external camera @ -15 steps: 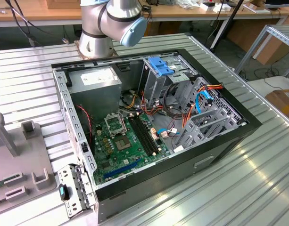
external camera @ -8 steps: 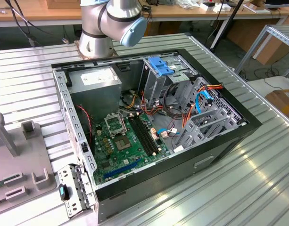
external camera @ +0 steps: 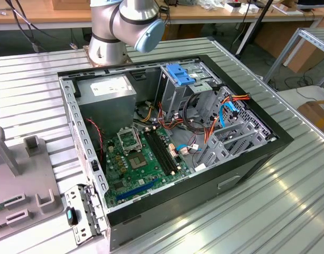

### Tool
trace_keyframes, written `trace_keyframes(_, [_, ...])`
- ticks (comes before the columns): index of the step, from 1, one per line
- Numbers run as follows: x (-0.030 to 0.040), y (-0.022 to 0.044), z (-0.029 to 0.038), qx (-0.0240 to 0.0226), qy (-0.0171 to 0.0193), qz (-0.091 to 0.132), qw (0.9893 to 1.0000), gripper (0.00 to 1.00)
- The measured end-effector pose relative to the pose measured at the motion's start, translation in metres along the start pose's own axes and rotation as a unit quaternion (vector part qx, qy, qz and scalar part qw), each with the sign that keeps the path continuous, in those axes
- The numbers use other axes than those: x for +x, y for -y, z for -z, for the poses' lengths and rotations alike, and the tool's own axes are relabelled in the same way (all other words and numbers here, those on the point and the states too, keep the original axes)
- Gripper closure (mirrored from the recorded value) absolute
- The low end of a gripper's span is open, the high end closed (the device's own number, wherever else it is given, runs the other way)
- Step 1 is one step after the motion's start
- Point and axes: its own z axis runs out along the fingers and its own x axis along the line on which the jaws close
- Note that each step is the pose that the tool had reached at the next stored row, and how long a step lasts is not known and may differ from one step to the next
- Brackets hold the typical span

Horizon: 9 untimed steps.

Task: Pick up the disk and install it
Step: 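Pick up the disk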

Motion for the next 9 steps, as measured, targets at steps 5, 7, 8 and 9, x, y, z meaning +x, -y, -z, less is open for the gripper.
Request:
trace_keyframes(5, [0.0,0.0,0.0,0.0,0.0,0.001,1.0,0.89])
trace_keyframes(7, [0.0,0.0,-0.0001,0.0001,-0.0003,0.009,1.0,0.89])
trace_keyframes(8, [0.0,0.0,-0.0001,0.0001,-0.0009,0.025,0.9997,0.89])
trace_keyframes(9, [0.0,0.0,-0.0001,0.0001,-0.0013,0.033,0.9994,0.89])
